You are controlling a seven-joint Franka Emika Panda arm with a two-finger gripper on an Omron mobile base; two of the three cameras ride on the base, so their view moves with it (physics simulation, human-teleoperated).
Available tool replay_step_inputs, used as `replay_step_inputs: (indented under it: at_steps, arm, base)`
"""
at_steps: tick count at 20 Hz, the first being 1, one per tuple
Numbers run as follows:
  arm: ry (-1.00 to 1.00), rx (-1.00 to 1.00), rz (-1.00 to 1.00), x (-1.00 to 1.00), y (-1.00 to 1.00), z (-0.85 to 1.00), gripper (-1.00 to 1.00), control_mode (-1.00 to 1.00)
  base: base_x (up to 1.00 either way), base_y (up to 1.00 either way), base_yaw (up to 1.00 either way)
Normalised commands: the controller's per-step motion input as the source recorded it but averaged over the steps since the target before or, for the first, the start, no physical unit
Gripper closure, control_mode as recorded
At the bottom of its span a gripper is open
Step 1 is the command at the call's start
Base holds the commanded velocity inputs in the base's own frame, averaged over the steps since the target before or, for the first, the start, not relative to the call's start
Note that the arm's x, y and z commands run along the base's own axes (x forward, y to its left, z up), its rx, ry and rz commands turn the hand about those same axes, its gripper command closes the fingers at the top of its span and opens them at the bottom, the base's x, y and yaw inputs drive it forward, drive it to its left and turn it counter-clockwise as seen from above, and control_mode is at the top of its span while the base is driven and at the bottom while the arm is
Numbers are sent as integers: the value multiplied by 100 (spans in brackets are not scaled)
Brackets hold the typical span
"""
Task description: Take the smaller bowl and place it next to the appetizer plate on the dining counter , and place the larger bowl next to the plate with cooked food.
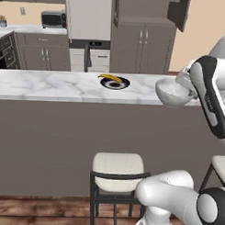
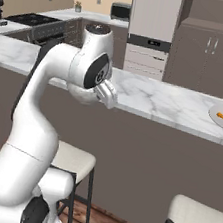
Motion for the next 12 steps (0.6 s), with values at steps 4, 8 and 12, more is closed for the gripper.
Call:
replay_step_inputs:
  at_steps: [4, 8, 12]
  arm:
    - [28, 0, 0, 82, 0, 0, 100, -100]
    - [24, 0, 0, 76, 0, 0, 100, -100]
    - [20, 0, 0, 78, 0, -7, 100, -100]
  base:
    - [0, 0, 0]
    - [0, 0, 0]
    - [0, 0, 0]
